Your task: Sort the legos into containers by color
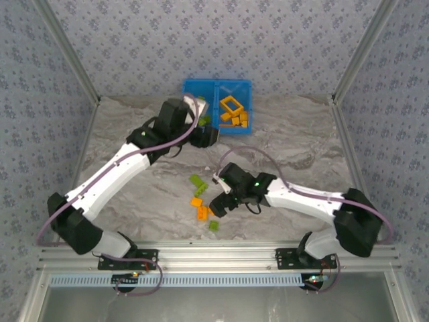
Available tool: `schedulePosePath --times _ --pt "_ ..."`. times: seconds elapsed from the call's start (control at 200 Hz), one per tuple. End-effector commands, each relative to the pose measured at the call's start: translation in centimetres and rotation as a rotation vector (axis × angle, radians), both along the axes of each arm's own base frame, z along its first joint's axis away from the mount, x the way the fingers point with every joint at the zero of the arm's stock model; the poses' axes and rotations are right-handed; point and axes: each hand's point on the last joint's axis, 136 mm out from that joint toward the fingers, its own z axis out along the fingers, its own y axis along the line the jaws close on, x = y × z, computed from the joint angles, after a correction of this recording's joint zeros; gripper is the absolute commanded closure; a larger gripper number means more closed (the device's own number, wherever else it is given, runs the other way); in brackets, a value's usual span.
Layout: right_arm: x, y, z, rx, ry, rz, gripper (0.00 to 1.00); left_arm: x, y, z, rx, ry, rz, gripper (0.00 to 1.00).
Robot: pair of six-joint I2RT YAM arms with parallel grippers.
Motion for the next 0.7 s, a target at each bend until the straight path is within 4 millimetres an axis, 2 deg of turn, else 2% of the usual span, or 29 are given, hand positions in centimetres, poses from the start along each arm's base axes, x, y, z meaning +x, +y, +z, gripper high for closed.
schedulePosePath --times 0.0,0.07,0.18,0.26,0.37,0.445,0.545,0.6,0.695 --pt "-0.7 2.5 -0.3 0.013 0.022 0.127 0.0 -1.1 2.9 -3.0 0.066 0.031 0.081 0.17" --pt "-1.7 3.2 -2.0 -0.019 0.071 0.204 0.01 -2.1 4.8 -4.4 0.116 0.041 0.118 0.11" --pt "-1.6 3.6 -4.3 -0.066 0.107 0.22 0.06 -3.1 7.1 -5.9 0.172 0.044 0.169 0.07" --pt "-1.4 4.3 -5.1 -0.058 0.121 0.223 0.16 -3.7 7.9 -6.4 0.173 0.052 0.185 0.07" --pt "-1.2 4.8 -5.4 -0.054 0.126 0.213 0.38 -4.1 8.2 -7.0 0.156 0.063 0.195 0.06" --pt "-0.8 4.5 -4.8 -0.05 0.103 0.194 0.5 -4.2 8.4 -7.2 0.146 0.06 0.207 0.06" --pt "0.0 3.6 -3.0 -0.025 0.049 0.148 0.58 -4.3 8.4 -7.1 0.134 0.06 0.211 0.05" --pt "0.8 2.8 -1.4 0.001 0.01 0.11 0.61 -4.4 8.2 -6.9 0.123 0.062 0.204 0.04" --pt "2.8 1.3 2.9 0.08 -0.098 0.024 0.62 -4.7 7.8 -5.9 0.085 0.049 0.179 0.04"
